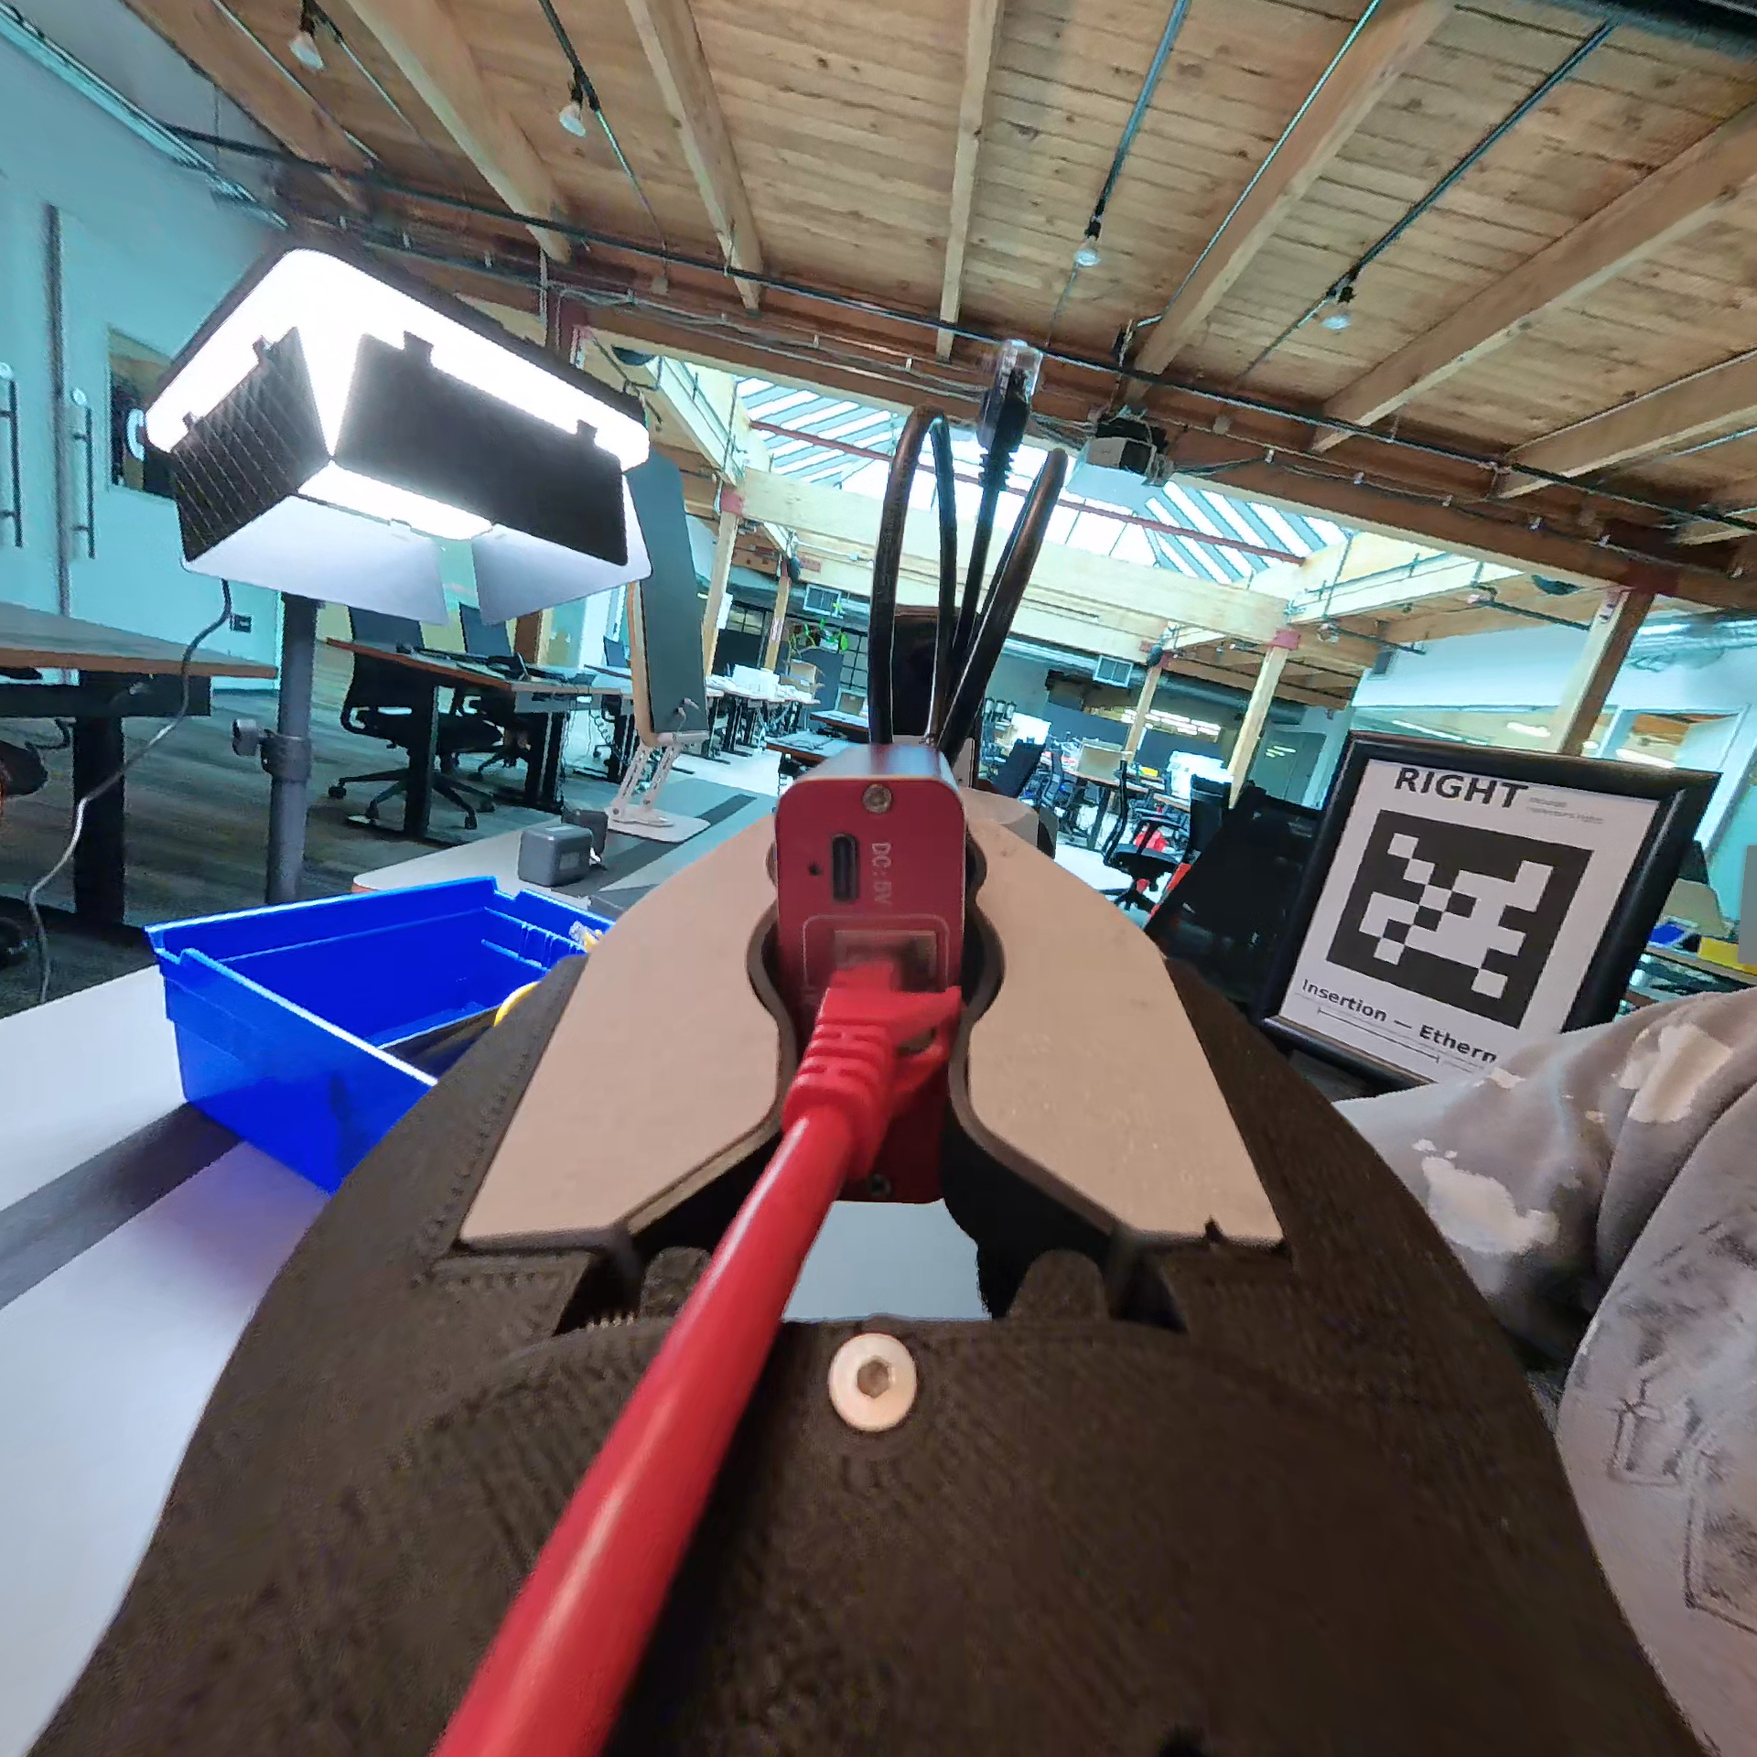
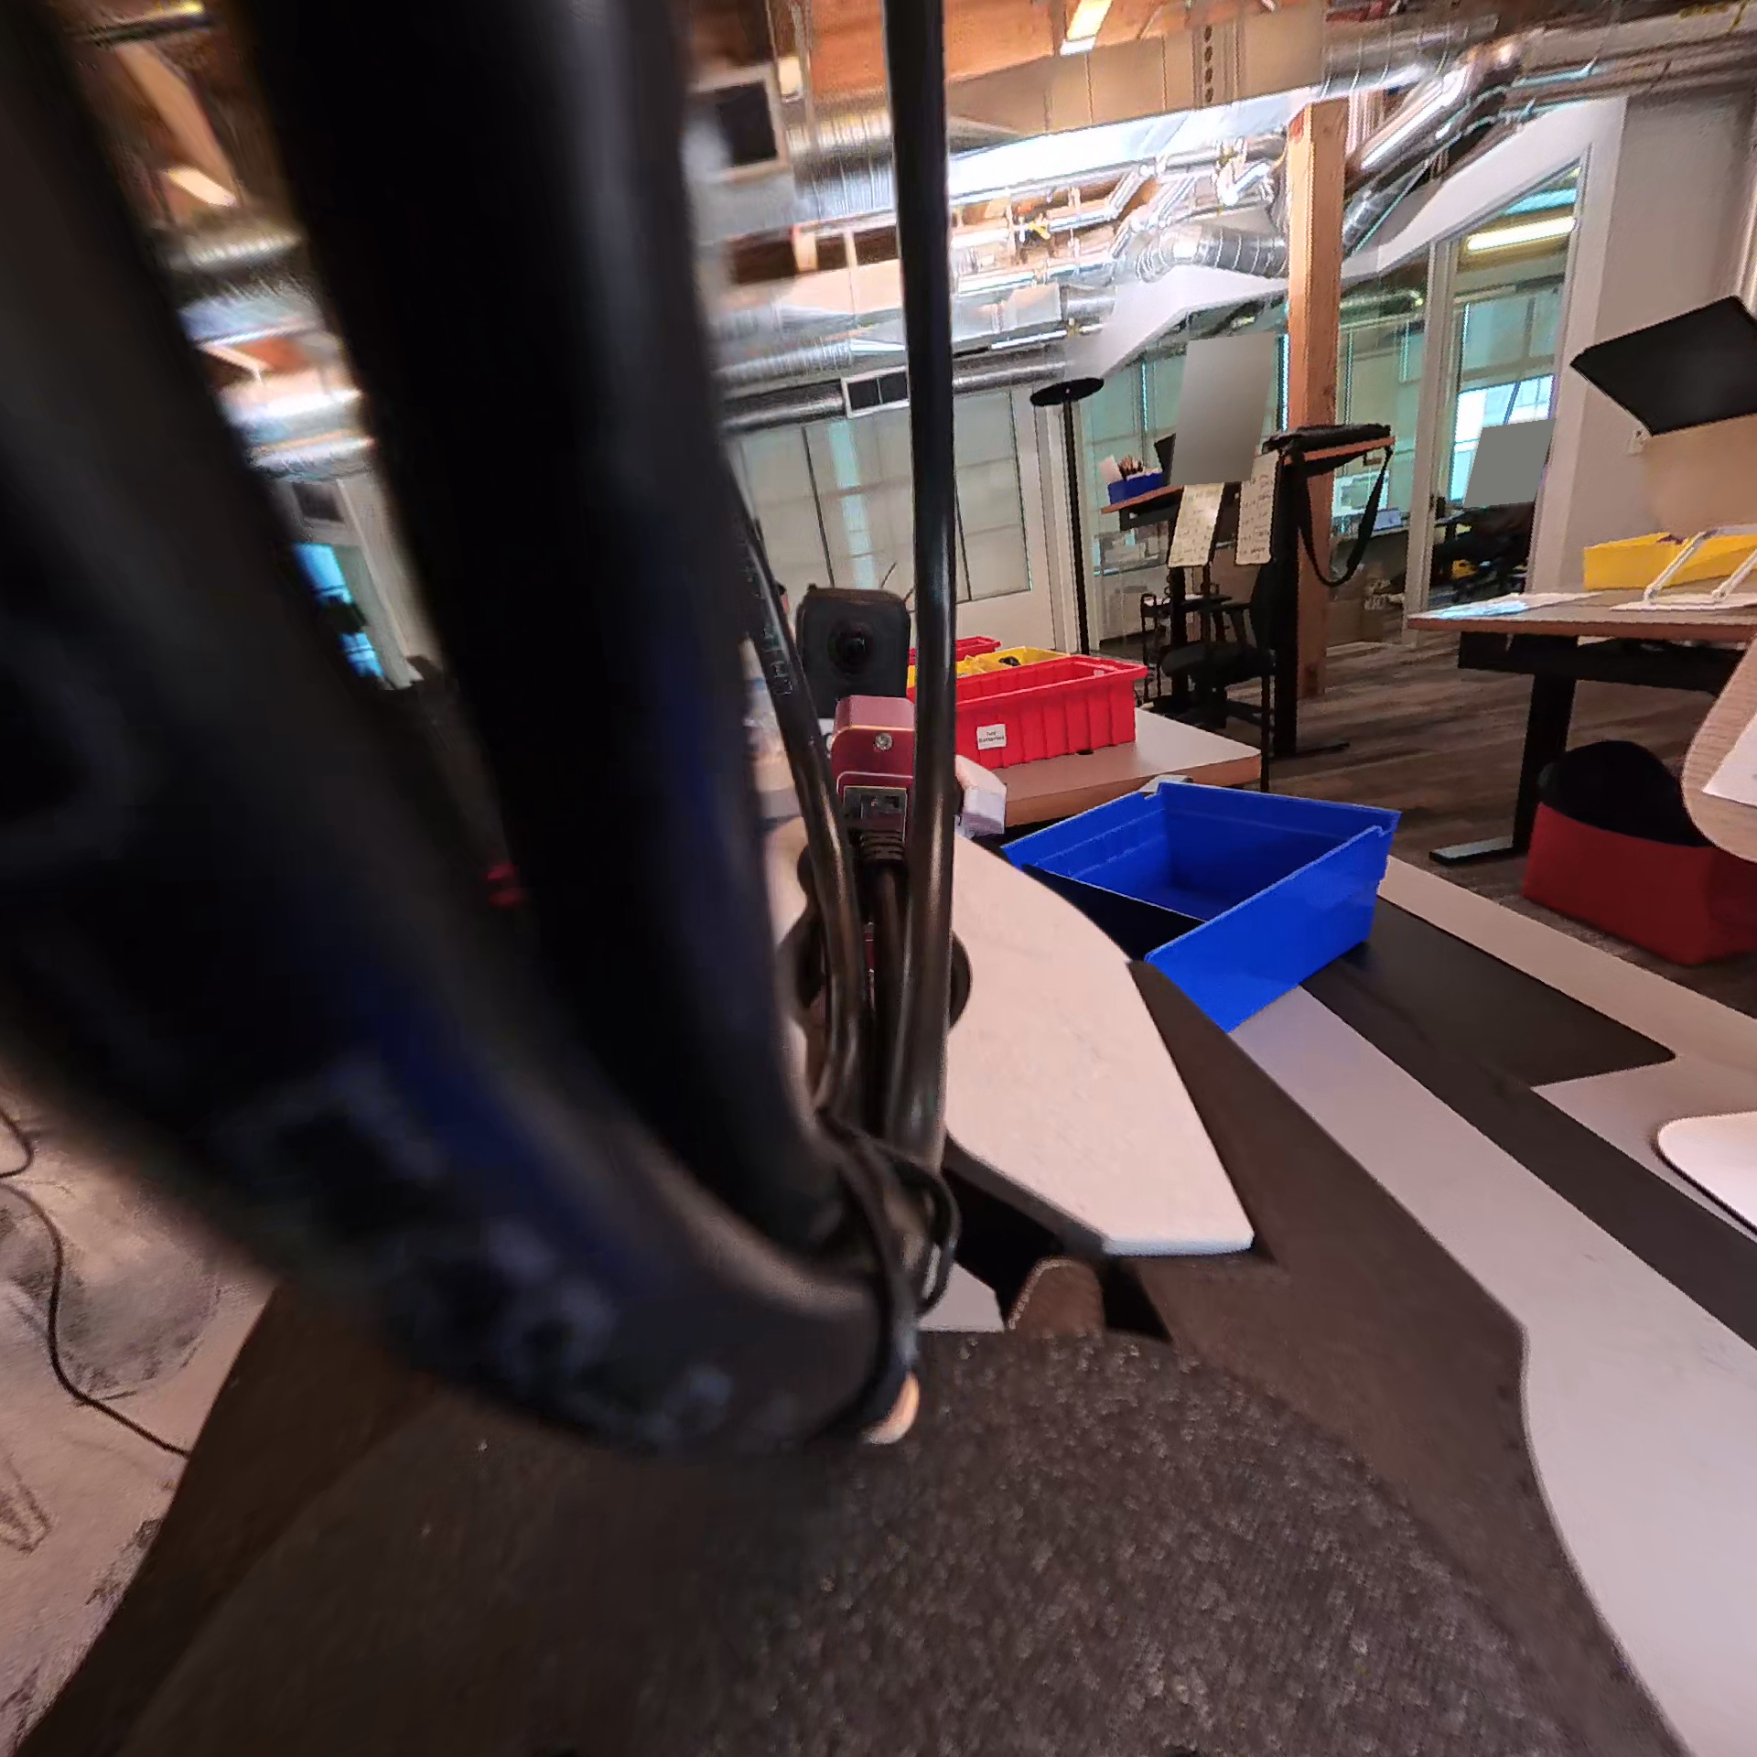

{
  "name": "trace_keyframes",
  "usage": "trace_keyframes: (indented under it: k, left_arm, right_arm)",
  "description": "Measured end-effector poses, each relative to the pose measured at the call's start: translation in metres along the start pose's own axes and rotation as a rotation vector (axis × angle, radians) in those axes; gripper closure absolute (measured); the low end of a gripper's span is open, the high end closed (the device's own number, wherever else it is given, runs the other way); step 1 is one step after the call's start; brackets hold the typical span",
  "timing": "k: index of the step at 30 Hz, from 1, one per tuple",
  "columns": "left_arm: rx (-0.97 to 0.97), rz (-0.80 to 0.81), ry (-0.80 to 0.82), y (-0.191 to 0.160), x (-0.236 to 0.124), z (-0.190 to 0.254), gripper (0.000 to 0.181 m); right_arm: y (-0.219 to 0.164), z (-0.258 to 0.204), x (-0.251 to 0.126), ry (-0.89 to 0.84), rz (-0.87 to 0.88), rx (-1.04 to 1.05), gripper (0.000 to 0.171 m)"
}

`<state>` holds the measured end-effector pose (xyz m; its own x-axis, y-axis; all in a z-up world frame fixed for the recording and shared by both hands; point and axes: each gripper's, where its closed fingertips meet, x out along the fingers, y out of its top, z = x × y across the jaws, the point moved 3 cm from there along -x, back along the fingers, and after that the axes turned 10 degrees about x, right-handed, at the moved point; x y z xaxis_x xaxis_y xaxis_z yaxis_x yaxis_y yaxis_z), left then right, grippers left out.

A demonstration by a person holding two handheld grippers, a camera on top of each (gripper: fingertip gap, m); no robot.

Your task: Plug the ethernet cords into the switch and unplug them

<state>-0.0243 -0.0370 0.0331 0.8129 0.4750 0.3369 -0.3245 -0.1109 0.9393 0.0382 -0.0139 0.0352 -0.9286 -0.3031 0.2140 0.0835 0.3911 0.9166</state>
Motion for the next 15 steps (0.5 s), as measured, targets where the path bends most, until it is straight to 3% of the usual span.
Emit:
trace_keyframes:
  k: [1, 15]
  left_arm:
    - [-0.002, 0.011, -0.002, 0.0004, 0.0004, 0.0009, 0.15]
    - [-0.031, 0.066, -0.012, -0.001, 0.0068, 0.0077, 0.15]
  right_arm:
    - [0.0008, -0.001, 0.0, 0.003, 0.003, 0.0, 0.156]
    - [0.004, -0.0106, 0.001, 0.005, 0.001, -0.052, 0.156]
